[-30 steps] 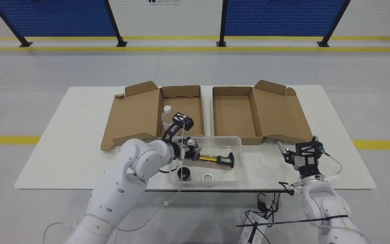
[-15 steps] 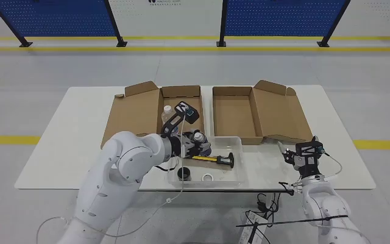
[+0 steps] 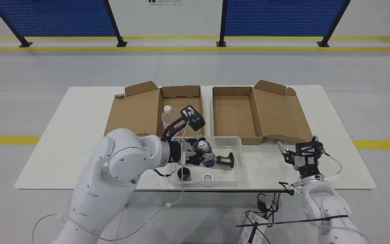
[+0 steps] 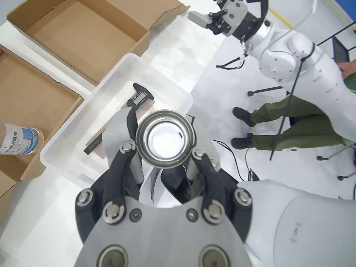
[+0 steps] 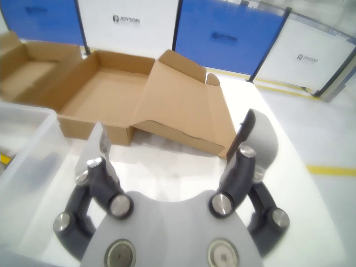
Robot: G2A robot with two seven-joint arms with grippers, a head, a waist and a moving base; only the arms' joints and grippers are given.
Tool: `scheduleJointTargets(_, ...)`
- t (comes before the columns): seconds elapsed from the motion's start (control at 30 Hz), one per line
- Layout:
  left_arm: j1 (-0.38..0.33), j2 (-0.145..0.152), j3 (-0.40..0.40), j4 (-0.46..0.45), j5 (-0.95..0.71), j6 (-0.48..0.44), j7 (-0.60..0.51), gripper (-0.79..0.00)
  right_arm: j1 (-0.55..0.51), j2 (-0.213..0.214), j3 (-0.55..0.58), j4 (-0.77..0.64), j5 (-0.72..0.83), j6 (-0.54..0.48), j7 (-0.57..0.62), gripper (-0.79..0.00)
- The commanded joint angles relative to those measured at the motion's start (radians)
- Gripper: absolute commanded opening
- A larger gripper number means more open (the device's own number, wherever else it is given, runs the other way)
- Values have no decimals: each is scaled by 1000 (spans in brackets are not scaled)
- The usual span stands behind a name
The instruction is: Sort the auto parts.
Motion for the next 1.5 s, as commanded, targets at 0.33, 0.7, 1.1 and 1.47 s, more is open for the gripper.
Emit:
scheduleJointTargets(0.33,-18,10,19,24,-33,0,10,-785,0,0,0,0,0,0,0,0)
scheduleJointTargets(0.7,-25,18,26,58,-18,26,65,-785,0,0,0,0,0,0,0,0)
scheduleJointTargets(1.1,-98,7,77,198,136,141,266,-785,0,0,0,0,0,0,0,0)
scheduleJointTargets(1.47,-187,-23,198,376,320,270,396,-785,0,0,0,0,0,0,0,0)
